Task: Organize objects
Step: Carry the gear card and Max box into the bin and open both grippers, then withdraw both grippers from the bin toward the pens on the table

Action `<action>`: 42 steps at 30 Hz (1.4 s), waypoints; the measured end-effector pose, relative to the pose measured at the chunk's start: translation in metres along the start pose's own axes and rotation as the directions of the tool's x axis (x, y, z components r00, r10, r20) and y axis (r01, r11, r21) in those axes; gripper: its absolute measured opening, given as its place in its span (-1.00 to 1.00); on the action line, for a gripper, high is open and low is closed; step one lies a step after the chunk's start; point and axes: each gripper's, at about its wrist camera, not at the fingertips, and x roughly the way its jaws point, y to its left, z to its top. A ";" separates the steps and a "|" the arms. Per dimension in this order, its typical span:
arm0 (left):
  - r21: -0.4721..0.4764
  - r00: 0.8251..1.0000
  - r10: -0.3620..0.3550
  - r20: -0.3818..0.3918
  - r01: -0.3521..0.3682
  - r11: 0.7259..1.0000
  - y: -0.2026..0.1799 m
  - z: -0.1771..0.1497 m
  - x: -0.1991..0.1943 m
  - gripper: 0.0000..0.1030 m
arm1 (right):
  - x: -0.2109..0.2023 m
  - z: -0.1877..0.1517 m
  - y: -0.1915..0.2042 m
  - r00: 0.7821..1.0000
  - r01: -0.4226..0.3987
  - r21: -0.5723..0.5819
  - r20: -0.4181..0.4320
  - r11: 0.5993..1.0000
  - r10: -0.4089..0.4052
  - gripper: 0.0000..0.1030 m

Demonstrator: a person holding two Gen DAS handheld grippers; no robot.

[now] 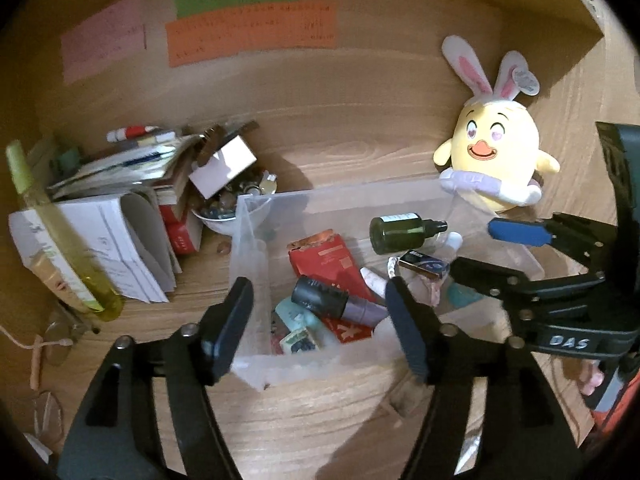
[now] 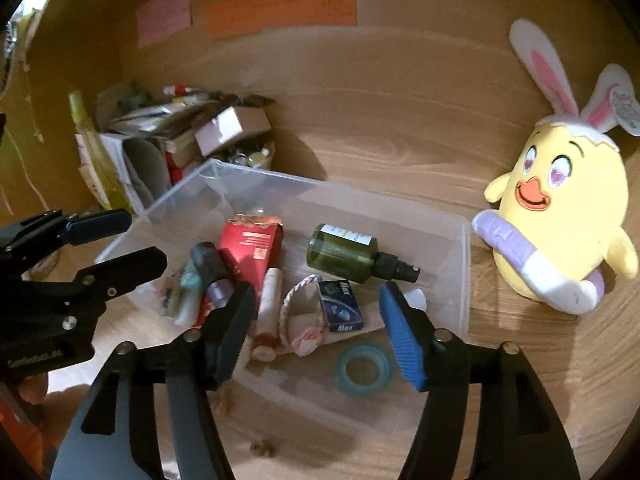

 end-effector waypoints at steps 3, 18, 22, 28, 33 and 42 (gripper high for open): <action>0.009 1.000 0.005 0.008 -0.006 1.000 -0.001 -0.006 -0.012 0.50 | -0.018 -0.008 0.000 1.000 -0.007 -0.006 0.015 1.000 0.007 0.26; -0.004 0.994 -0.048 -0.096 0.048 0.999 -0.009 -0.071 -0.044 0.65 | -0.078 -0.091 0.010 0.996 -0.075 -0.032 -0.046 0.997 0.073 0.39; 0.011 0.988 -0.066 -0.142 0.068 0.998 -0.020 -0.095 -0.048 0.65 | -0.079 -0.117 0.020 0.991 -0.096 -0.057 -0.100 0.994 0.090 0.39; 0.036 0.975 -0.108 -0.196 0.117 0.992 -0.038 -0.118 -0.046 0.65 | -0.079 -0.144 0.045 0.978 -0.160 -0.130 -0.155 0.979 0.139 0.39; 0.051 0.961 -0.137 -0.239 0.154 0.987 -0.048 -0.128 -0.036 0.65 | -0.077 -0.153 0.061 0.970 -0.193 -0.207 -0.187 0.959 0.155 0.40; 0.075 0.960 -0.129 -0.249 0.152 0.986 -0.051 -0.131 -0.025 0.07 | -0.068 -0.155 0.063 0.977 -0.135 -0.280 -0.199 0.950 0.080 0.31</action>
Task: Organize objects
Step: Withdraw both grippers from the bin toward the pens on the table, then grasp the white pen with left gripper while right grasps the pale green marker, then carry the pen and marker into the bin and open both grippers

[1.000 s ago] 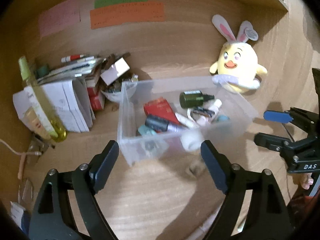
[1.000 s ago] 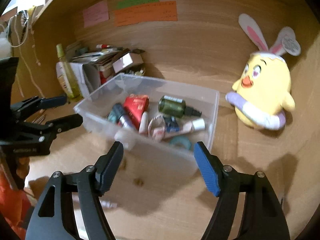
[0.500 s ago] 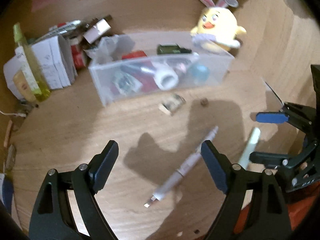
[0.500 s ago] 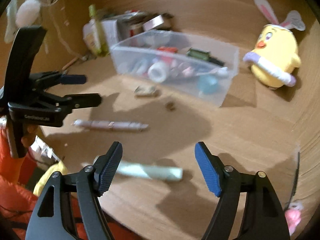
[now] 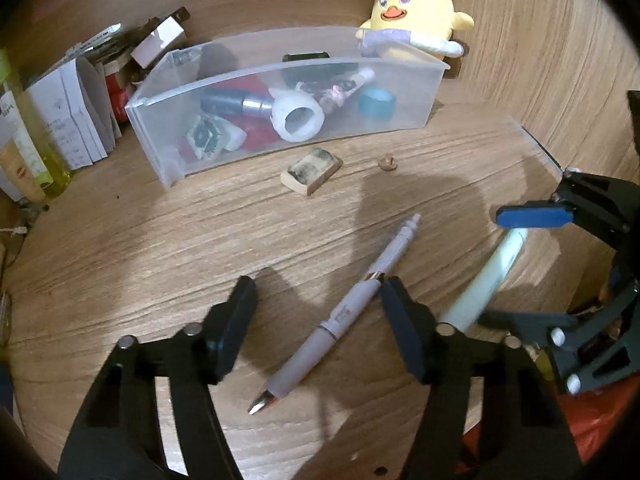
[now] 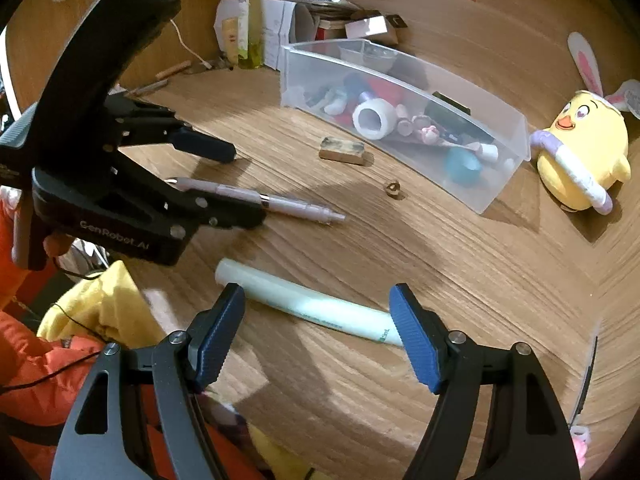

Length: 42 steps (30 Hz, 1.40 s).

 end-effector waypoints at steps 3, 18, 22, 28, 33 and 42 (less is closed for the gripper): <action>-0.001 1.000 0.016 0.007 -0.016 1.000 0.003 0.000 -0.001 -0.30 | 0.003 0.001 -0.008 1.000 -0.015 0.035 -0.011 0.999 0.015 0.00; -0.009 0.999 0.007 0.042 -0.006 1.000 0.006 -0.001 -0.005 -0.80 | 0.005 0.004 -0.015 0.999 -0.028 0.146 0.033 0.989 0.024 -0.72; -0.021 0.997 0.017 0.070 -0.016 1.000 0.005 -0.002 -0.017 -0.80 | -0.003 0.009 -0.019 0.997 -0.043 0.173 0.070 0.984 0.031 -0.72; -0.060 0.991 0.028 0.132 -0.021 0.998 0.012 0.003 -0.041 -0.80 | -0.019 0.020 -0.030 0.991 -0.036 0.209 0.132 0.977 0.009 -0.73; -0.081 0.978 0.049 0.204 -0.033 0.996 0.016 0.014 -0.060 -0.80 | -0.025 0.030 -0.039 0.985 -0.026 0.235 0.171 0.972 -0.015 -0.72; -0.112 0.952 0.050 0.302 -0.017 0.994 0.026 0.041 -0.078 -0.80 | -0.036 0.053 -0.055 0.968 -0.031 0.276 0.248 0.961 -0.041 -0.72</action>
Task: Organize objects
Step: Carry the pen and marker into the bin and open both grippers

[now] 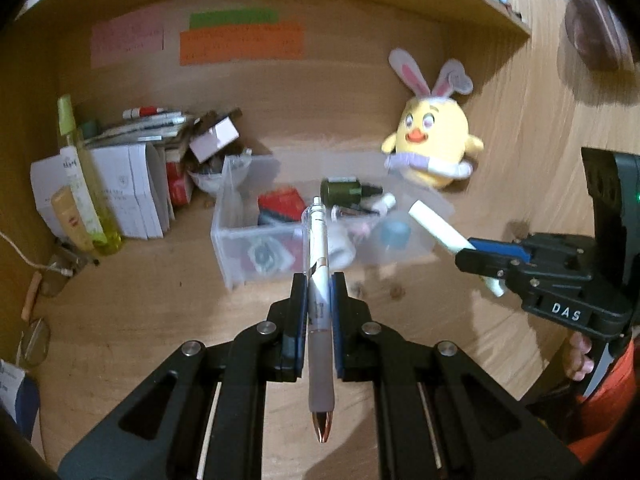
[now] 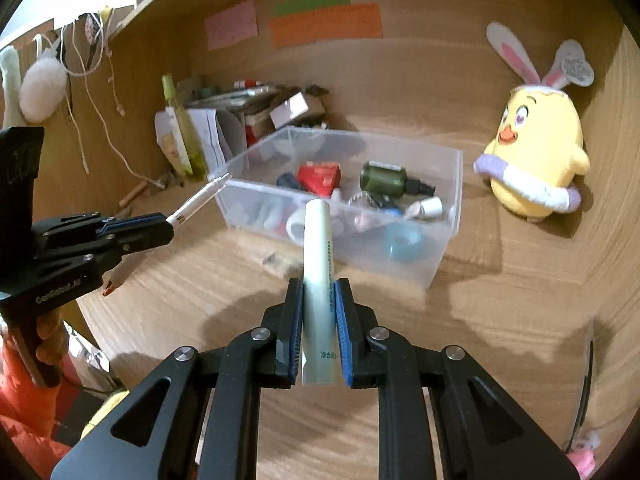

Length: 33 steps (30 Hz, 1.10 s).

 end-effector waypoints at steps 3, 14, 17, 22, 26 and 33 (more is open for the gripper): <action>-0.007 1.000 -0.007 0.020 0.007 1.000 0.002 0.012 0.001 -0.80 | -0.002 0.010 -0.002 1.000 0.002 0.003 0.028 1.000 -0.003 -0.72; 0.000 0.998 0.013 0.059 -0.013 1.000 0.005 0.045 0.011 -0.80 | -0.008 0.050 -0.012 0.992 0.021 -0.009 0.125 1.000 -0.020 -0.72; -0.003 0.997 0.016 0.073 -0.016 1.000 0.007 0.054 0.014 -0.80 | -0.006 0.060 -0.015 0.990 0.028 -0.013 0.140 1.000 -0.026 -0.72; 0.001 0.997 0.025 0.079 -0.025 1.000 0.009 0.067 0.023 -0.80 | 0.001 0.075 -0.021 0.988 0.046 -0.016 0.147 0.999 -0.043 -0.72; -0.011 0.997 0.015 0.070 -0.014 1.000 0.013 0.076 0.034 -0.80 | 0.010 0.083 -0.025 0.988 0.071 -0.024 0.140 0.997 -0.067 -0.72; -0.049 0.999 -0.035 0.023 0.036 0.998 0.019 0.087 0.062 -0.80 | 0.035 0.097 -0.037 0.991 0.089 -0.019 0.103 0.996 -0.087 -0.73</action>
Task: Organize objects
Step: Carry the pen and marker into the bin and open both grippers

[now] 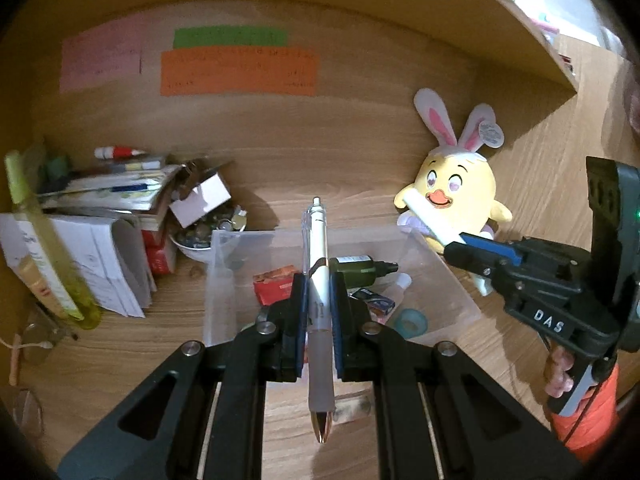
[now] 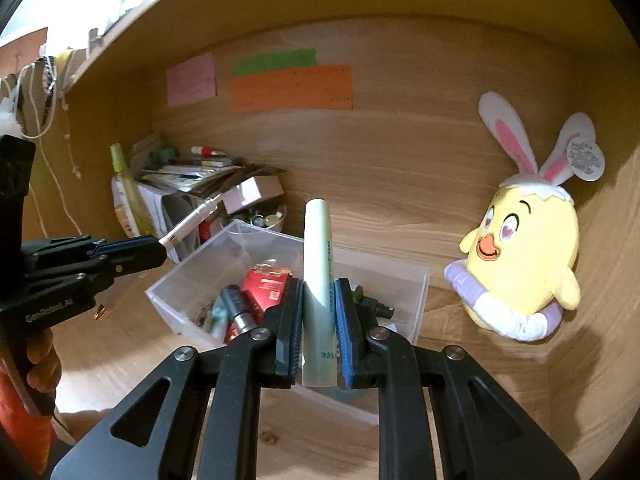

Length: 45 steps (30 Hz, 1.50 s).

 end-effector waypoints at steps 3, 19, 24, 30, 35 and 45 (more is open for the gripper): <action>-0.005 1.000 0.000 -0.020 0.000 1.000 0.001 0.003 0.013 -0.80 | 0.013 0.002 0.000 1.000 0.011 -0.015 -0.023 1.000 -0.011 -0.72; -0.031 0.983 -0.006 -0.184 0.001 1.000 0.010 -0.005 0.085 -0.80 | 0.077 -0.013 0.005 0.985 0.034 -0.047 -0.166 0.998 -0.042 -0.72; -0.046 0.980 -0.013 -0.199 0.004 0.999 0.013 -0.005 0.094 -0.80 | 0.093 -0.019 0.007 0.978 0.028 -0.043 -0.206 0.999 -0.036 -0.72; -0.019 0.982 0.003 -0.190 -0.006 1.000 0.009 -0.005 0.090 -0.80 | 0.099 -0.025 0.015 0.973 0.018 -0.077 -0.230 0.997 -0.035 -0.72; -0.006 0.987 0.003 -0.159 -0.004 1.000 0.005 -0.001 0.076 -0.80 | 0.096 -0.024 0.016 0.972 0.036 -0.089 -0.227 0.995 -0.056 -0.67; 0.009 0.992 0.015 -0.127 -0.014 1.000 0.004 0.001 0.051 -0.59 | 0.069 -0.019 0.018 0.980 0.050 -0.097 -0.186 0.994 -0.067 -0.20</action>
